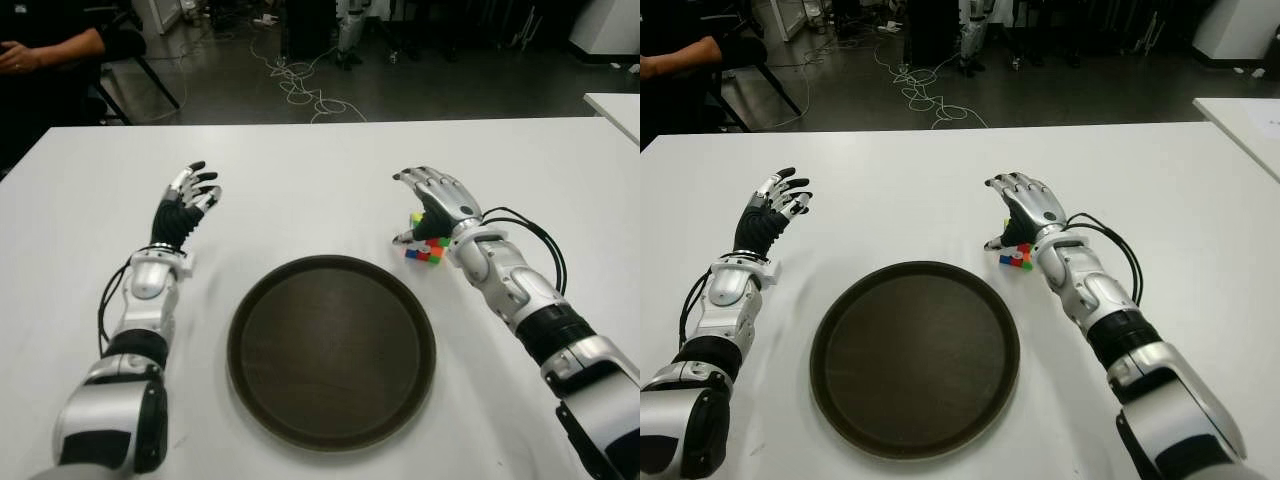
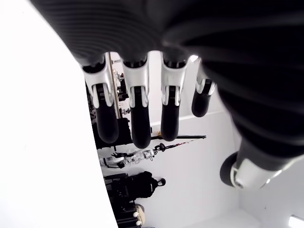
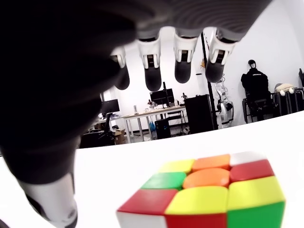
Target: Pick up the Rubik's Cube and put it in the plate
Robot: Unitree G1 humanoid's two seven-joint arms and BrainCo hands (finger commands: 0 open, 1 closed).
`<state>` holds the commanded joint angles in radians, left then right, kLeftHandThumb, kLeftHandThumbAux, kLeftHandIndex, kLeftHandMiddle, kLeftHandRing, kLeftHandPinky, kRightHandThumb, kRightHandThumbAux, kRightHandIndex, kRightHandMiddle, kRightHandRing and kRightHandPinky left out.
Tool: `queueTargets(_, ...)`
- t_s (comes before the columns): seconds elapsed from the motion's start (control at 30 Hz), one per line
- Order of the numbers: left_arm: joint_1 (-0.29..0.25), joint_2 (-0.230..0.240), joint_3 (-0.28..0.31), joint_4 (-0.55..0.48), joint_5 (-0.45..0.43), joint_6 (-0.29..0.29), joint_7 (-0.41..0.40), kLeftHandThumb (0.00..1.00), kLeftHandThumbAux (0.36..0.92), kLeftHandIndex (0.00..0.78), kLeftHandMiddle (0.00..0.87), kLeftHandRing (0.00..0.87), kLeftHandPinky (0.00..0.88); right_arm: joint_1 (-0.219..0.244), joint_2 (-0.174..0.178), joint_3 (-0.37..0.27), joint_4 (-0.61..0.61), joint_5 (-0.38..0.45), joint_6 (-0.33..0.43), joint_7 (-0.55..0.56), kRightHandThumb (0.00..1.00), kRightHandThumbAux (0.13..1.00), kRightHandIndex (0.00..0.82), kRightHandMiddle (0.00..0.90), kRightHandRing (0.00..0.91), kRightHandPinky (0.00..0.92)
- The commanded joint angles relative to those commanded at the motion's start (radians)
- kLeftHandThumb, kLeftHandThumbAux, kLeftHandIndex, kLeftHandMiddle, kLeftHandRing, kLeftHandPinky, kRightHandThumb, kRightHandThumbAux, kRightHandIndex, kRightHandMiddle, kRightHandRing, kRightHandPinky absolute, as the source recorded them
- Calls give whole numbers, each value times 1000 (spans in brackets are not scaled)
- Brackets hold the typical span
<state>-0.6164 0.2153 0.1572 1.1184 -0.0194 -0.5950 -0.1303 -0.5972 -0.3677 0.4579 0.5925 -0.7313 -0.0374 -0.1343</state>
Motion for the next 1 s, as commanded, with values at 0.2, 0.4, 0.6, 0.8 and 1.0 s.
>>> queueTargets(0.2, -1, -2, 3, -1, -6, 1, -2, 29, 611, 142, 234, 241, 268, 28, -9, -1, -61, -4, 30, 27, 0, 760, 0, 0, 2, 30)
queueTargets(0.4, -3, -3, 10, 1, -18, 6, -18, 42, 619, 143, 234, 238, 263, 71, -22, -3, -142, -11, 63, 70, 0, 767, 0, 0, 0, 23)
queueTargets(0.6, -2, -3, 12, 1, -16, 8, -19, 30, 608, 138, 225, 235, 266, 105, -31, -4, -182, -20, 72, 83, 0, 778, 5, 10, 10, 30)
queueTargets(0.8, -2, -1, 10, 1, -12, 7, -18, 20, 611, 136, 225, 237, 268, 120, -37, -4, -197, -27, 70, 80, 0, 781, 15, 18, 20, 40)
queueTargets(1.0, -2, -2, 12, 1, -15, 2, -24, 23, 609, 134, 221, 233, 271, 131, -35, -6, -192, -27, 70, 71, 0, 781, 11, 19, 16, 32)
